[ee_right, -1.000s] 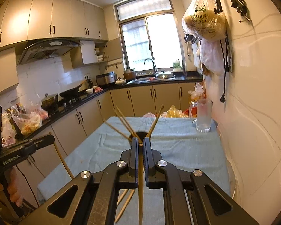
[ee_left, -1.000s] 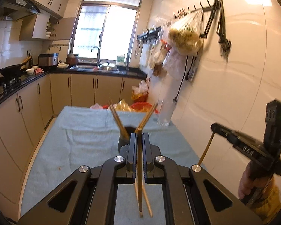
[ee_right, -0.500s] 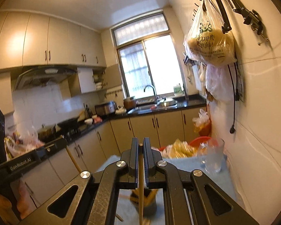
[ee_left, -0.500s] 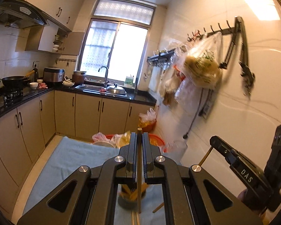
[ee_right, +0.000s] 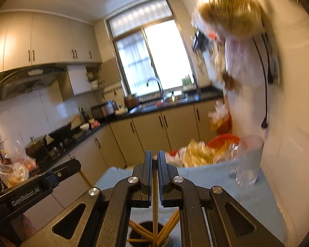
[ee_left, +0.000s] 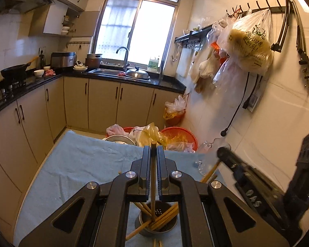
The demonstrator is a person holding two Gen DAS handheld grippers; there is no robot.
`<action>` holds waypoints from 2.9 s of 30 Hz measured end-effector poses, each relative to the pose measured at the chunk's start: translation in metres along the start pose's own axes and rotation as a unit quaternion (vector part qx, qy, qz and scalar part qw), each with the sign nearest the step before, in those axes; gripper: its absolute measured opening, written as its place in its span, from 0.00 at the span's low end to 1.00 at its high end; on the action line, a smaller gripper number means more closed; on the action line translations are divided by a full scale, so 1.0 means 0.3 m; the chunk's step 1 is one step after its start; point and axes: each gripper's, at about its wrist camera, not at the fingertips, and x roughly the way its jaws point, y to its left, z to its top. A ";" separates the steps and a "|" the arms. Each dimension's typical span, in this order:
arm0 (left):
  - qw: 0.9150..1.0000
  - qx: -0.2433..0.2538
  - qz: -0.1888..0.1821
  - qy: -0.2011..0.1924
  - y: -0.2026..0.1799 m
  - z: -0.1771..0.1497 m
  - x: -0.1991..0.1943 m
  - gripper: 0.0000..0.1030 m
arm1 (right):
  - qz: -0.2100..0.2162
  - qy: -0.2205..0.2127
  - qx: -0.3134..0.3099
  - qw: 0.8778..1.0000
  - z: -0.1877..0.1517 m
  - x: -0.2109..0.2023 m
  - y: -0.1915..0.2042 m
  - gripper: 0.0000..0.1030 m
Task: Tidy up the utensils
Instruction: 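Lower both chopsticks into the holder cup and open both tools, then move both open tools back toward the remaining chopsticks on the cloth, then grasp a chopstick with the left tool while the right tool grasps another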
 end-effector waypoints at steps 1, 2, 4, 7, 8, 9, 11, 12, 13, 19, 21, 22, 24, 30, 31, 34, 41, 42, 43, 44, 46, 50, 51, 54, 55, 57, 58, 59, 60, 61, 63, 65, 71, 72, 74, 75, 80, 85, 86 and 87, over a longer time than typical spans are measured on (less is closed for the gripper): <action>1.000 0.002 -0.001 0.000 0.000 -0.004 -0.002 0.05 | 0.001 0.006 0.001 1.000 -0.010 0.012 -0.005 0.06; 1.000 0.004 -0.004 0.000 -0.003 -0.004 -0.010 0.05 | 0.004 0.015 0.005 1.000 -0.022 0.032 -0.011 0.06; 1.000 0.009 -0.006 -0.004 -0.004 -0.009 -0.029 0.06 | 0.005 0.021 0.013 1.000 -0.033 0.053 -0.023 0.06; 1.000 0.020 -0.007 -0.017 -0.010 -0.006 -0.081 0.23 | 0.005 0.021 0.029 0.999 -0.035 0.056 -0.040 0.09; 0.999 0.020 -0.007 -0.024 -0.007 -0.007 -0.110 0.32 | 0.005 0.018 0.031 0.999 -0.034 0.051 -0.044 0.12; 0.999 0.018 -0.007 -0.034 -0.002 -0.009 -0.142 0.35 | 0.005 0.015 0.031 0.999 -0.031 0.042 -0.044 0.18; 0.999 0.017 -0.009 -0.048 -0.001 -0.008 -0.202 0.38 | 0.006 0.008 0.027 1.000 -0.023 0.015 -0.036 0.25; 0.998 0.018 -0.010 -0.052 -0.001 -0.011 -0.224 0.38 | 0.007 0.004 0.024 1.000 -0.016 -0.004 -0.029 0.26; 0.998 0.020 -0.011 -0.056 0.000 -0.013 -0.251 0.39 | 0.008 0.000 0.021 1.000 -0.011 -0.026 -0.023 0.26; 0.996 0.020 -0.018 -0.083 0.014 -0.056 -0.443 0.50 | 0.012 -0.016 0.016 1.000 0.003 -0.179 0.010 0.38; 0.996 0.019 -0.019 -0.089 0.024 -0.078 -0.493 0.51 | 0.014 -0.017 0.011 1.000 -0.001 -0.228 0.022 0.41; 0.995 0.018 -0.019 -0.093 0.032 -0.098 -0.530 0.52 | 0.014 -0.015 0.008 1.000 -0.009 -0.257 0.025 0.43; 0.995 0.016 -0.016 -0.097 0.048 -0.125 -0.574 0.56 | 0.011 -0.010 0.003 1.000 -0.028 -0.300 0.031 0.48; 0.997 0.006 -0.009 -0.082 0.115 -0.241 -0.634 0.59 | 0.000 0.029 -0.010 1.000 -0.143 -0.386 0.010 0.53; 0.997 0.003 -0.004 -0.074 0.137 -0.264 -0.626 0.59 | -0.002 0.038 -0.010 0.999 -0.164 -0.389 0.002 0.54; 0.999 -0.013 0.017 -0.045 0.195 -0.326 -0.588 0.59 | -0.001 0.083 -0.003 0.997 -0.260 -0.384 -0.030 0.54; 0.994 -0.064 0.027 0.080 0.300 -0.535 -0.420 0.59 | 0.021 0.230 -0.041 0.972 -0.546 -0.292 -0.040 0.54; 0.993 -0.068 0.026 0.092 0.306 -0.557 -0.405 0.59 | 0.029 0.253 -0.045 0.966 -0.589 -0.279 -0.037 0.54; 0.991 -0.072 0.022 0.112 0.311 -0.598 -0.386 0.59 | 0.034 0.273 -0.049 0.960 -0.625 -0.271 -0.033 0.54; 0.990 -0.073 0.020 0.122 0.309 -0.619 -0.372 0.59 | 0.036 0.284 -0.054 0.957 -0.644 -0.268 -0.028 0.54; 0.987 -0.071 0.018 0.141 0.308 -0.666 -0.356 0.59 | 0.024 0.304 -0.089 0.948 -0.678 -0.285 -0.023 0.54; 0.985 -0.073 0.014 0.157 0.303 -0.714 -0.340 0.59 | -0.029 0.316 -0.159 0.935 -0.647 -0.371 -0.074 0.54; 0.985 -0.077 0.011 0.157 0.304 -0.717 -0.339 0.59 | -0.058 0.315 -0.178 0.930 -0.608 -0.415 -0.114 0.54; 0.985 -0.084 0.002 0.153 0.290 -0.715 -0.330 0.59 | -0.133 0.315 -0.228 0.912 -0.503 -0.521 -0.203 0.54; 0.985 -0.083 -0.001 0.154 0.282 -0.716 -0.319 0.59 | -0.165 0.313 -0.248 0.902 -0.464 -0.560 -0.232 0.54; 0.984 -0.077 -0.007 0.161 0.255 -0.735 -0.296 0.59 | -0.205 0.313 -0.263 0.889 -0.418 -0.619 -0.274 0.60; 0.983 -0.072 -0.010 0.169 0.241 -0.746 -0.282 0.59 | -0.213 0.311 -0.261 0.889 -0.408 -0.634 -0.281 0.65; 0.982 -0.067 -0.013 0.177 0.227 -0.754 -0.269 0.59 | -0.216 0.307 -0.253 0.892 -0.402 -0.647 -0.289 0.65; 0.981 -0.057 -0.016 0.186 0.211 -0.773 -0.255 0.59 | -0.207 0.302 -0.232 0.901 -0.413 -0.655 -0.301 0.65; 0.980 -0.046 -0.016 0.193 0.197 -0.788 -0.244 0.59 | -0.187 0.301 -0.206 0.912 -0.439 -0.650 -0.308 0.65; 0.978 -0.023 -0.018 0.207 0.172 -0.818 -0.227 0.59 | -0.143 0.296 -0.168 0.929 -0.512 -0.620 -0.296 0.65; 0.975 -0.009 -0.022 0.222 0.153 -0.845 -0.211 0.59 | -0.104 0.291 -0.142 0.940 -0.595 -0.576 -0.255 0.59; 0.967 0.026 -0.026 0.253 0.096 -0.908 -0.160 0.56 | -0.003 0.288 -0.078 0.954 -0.735 -0.468 -0.137 0.50; 0.965 0.032 -0.025 0.258 0.086 -0.916 -0.148 0.54 | 0.003 0.287 -0.076 0.955 -0.745 -0.457 -0.124 0.50; 0.961 0.038 -0.027 0.274 0.070 -0.933 -0.115 0.45 | 0.012 0.286 -0.065 0.956 -0.759 -0.447 -0.112 0.50; 0.959 0.039 -0.027 0.280 0.067 -0.938 -0.104 0.44 | 0.014 0.286 -0.060 0.956 -0.761 -0.447 -0.107 0.50; 0.959 0.062 -0.007 0.276 0.043 -0.947 -0.079 0.06 | 0.015 0.290 -0.035 0.956 -0.774 -0.423 -0.125 0.50; 0.957 0.008 0.008 0.291 0.138 -0.938 -0.112 0.06 | 0.013 0.311 -0.045 0.949 -0.820 -0.370 -0.072 0.50; 0.955 -0.012 0.007 0.296 0.174 -0.939 -0.126 0.06 | 0.014 0.314 -0.049 0.948 -0.827 -0.362 -0.062 0.50; 0.953 -0.028 0.004 0.302 0.200 -0.943 -0.138 0.06 | 0.019 0.317 -0.052 0.947 -0.837 -0.347 -0.039 0.50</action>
